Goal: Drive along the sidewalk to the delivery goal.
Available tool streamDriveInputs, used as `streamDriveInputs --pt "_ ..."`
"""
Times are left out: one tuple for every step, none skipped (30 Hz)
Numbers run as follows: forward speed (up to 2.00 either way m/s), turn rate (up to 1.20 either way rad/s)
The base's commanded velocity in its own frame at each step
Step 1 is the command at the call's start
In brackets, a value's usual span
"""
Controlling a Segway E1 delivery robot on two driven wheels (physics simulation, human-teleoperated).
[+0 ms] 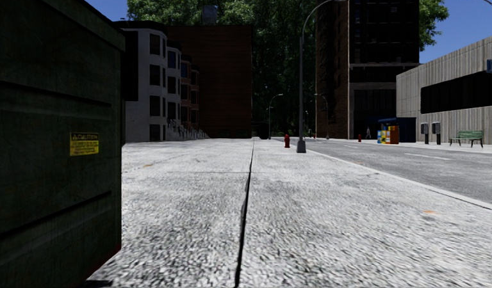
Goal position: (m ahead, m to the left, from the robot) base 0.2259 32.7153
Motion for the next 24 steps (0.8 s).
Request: streamDriveInputs --pt "2.00 0.00" --pt "2.00 0.00" --pt "2.00 0.00" --pt "2.00 0.00" --pt "2.00 0.00" --pt "2.00 0.00" --pt "2.00 0.00" --pt "2.00 0.00" --pt "2.00 0.00" --pt "2.00 0.27" --pt "2.00 0.47" --pt "2.00 0.53" --pt "2.00 0.53" --pt "2.00 0.55" --pt "1.96 0.55" --pt "1.81 0.57" --pt "1.81 0.57" --pt "1.68 0.60" --pt "1.64 0.63" --pt "1.62 0.65" --pt "1.62 0.65" --pt "1.61 0.65" --pt "1.60 0.67" --pt "1.59 0.71"
